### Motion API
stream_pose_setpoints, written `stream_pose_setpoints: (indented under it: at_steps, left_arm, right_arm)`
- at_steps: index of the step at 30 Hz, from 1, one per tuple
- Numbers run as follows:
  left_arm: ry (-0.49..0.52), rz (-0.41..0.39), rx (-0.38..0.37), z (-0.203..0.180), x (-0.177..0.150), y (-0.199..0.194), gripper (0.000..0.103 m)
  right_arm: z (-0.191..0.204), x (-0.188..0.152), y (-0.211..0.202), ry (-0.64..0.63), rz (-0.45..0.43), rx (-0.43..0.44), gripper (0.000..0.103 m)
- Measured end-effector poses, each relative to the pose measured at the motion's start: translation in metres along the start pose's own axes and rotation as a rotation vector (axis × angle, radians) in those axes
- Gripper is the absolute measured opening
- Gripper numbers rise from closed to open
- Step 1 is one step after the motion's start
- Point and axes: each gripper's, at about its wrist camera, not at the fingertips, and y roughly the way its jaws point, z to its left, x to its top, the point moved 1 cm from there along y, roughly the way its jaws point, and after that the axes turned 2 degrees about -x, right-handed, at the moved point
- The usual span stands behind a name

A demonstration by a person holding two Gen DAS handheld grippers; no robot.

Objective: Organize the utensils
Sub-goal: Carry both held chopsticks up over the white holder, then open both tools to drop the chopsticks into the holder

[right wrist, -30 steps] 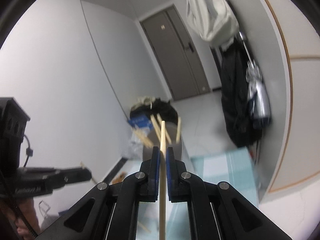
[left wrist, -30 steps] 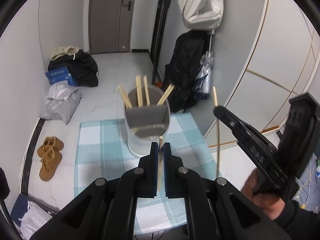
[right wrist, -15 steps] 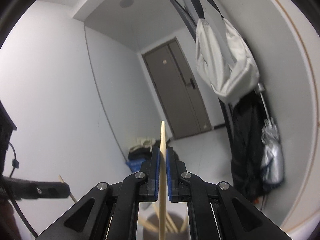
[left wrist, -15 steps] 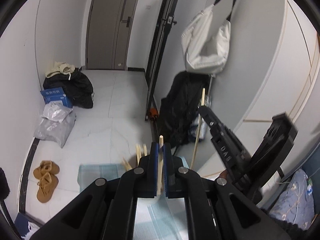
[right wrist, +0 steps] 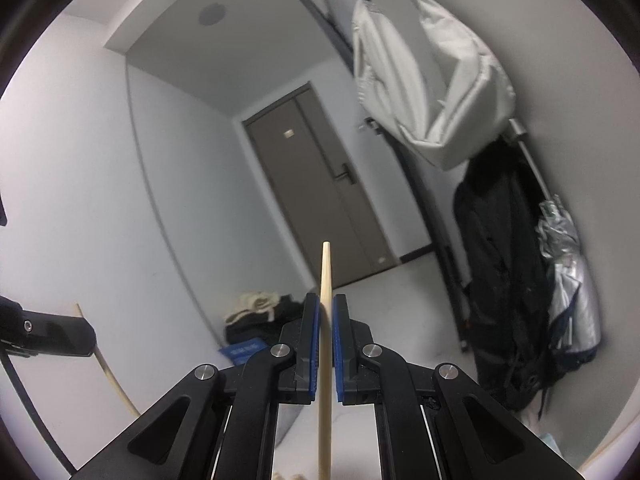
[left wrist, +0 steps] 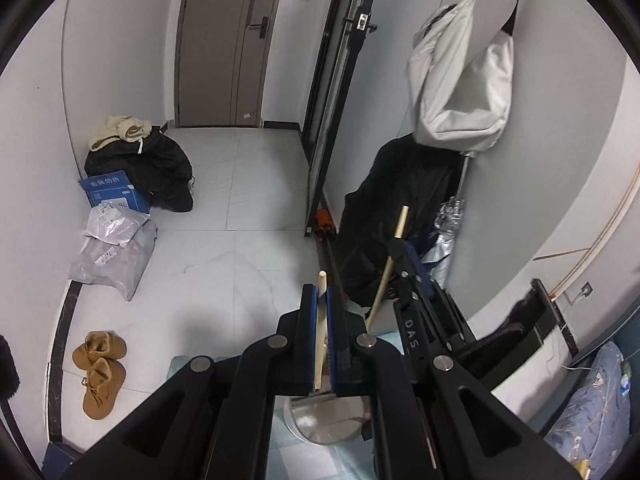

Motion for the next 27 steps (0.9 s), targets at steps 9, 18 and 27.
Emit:
stream_pose_setpoints:
  at_steps: [9, 18, 27]
  left_arm:
    - [-0.021, 0.036, -0.025, 0.015, -0.005, 0.016, 0.001]
    - [-0.013, 0.065, -0.032, 0.018, -0.009, 0.031, 0.001]
    - [0.022, 0.081, -0.033, 0.011, -0.017, 0.037, 0.001]
  right_arm:
    - [0.01, -0.019, -0.003, -0.057, -0.092, -0.07, 0.005]
    - [0.016, -0.036, -0.005, -0.098, -0.09, -0.086, 0.005]
    - [0.008, -0.044, -0.035, -0.076, 0.005, -0.034, 0.006]
